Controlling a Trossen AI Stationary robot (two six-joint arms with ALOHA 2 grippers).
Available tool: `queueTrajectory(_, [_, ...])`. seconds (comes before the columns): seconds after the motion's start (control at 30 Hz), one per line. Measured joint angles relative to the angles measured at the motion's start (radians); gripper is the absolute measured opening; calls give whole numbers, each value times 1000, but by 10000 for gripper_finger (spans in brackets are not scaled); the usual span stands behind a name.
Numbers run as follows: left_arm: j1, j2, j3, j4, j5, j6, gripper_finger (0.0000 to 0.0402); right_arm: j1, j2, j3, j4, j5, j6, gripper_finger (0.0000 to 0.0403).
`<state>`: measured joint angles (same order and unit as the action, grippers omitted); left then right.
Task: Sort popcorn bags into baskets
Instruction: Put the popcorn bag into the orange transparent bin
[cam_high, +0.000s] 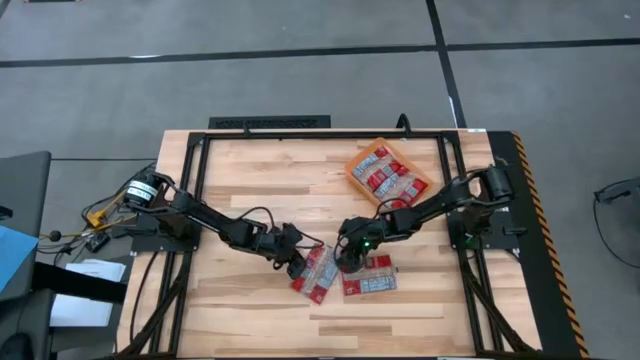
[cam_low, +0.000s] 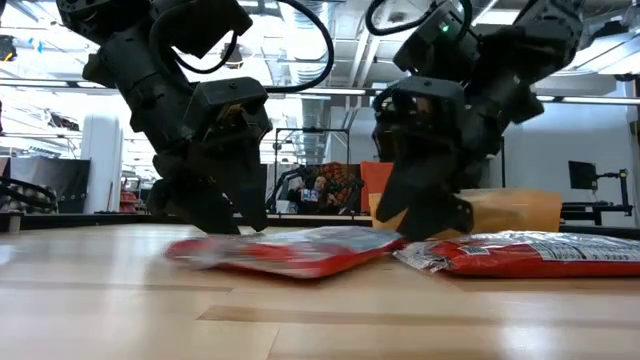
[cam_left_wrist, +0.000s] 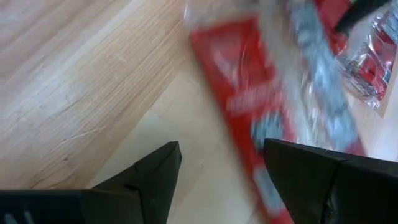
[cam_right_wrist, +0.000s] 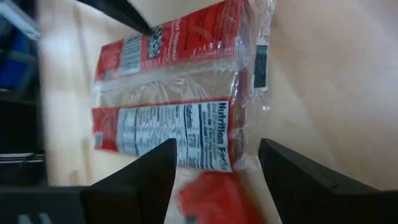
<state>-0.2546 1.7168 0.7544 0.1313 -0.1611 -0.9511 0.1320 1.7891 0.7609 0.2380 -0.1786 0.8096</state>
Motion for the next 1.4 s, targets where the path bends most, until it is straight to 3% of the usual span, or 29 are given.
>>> queueTrajectory(0.4, [-2,108,2,133,6,-66,228,4,101,94,28,-38,-20,225])
queueTrajectory(0.73, [13,87,1,131,74,-73,228,-32,72,99,8,-29,-29,196])
queueTrajectory(1.03, [-1,88,1,136,91,-77,226,-23,70,100,-21,-51,-32,194])
queueTrajectory(1.4, [-2,141,2,184,113,-79,127,21,77,101,-16,-1,-35,178])
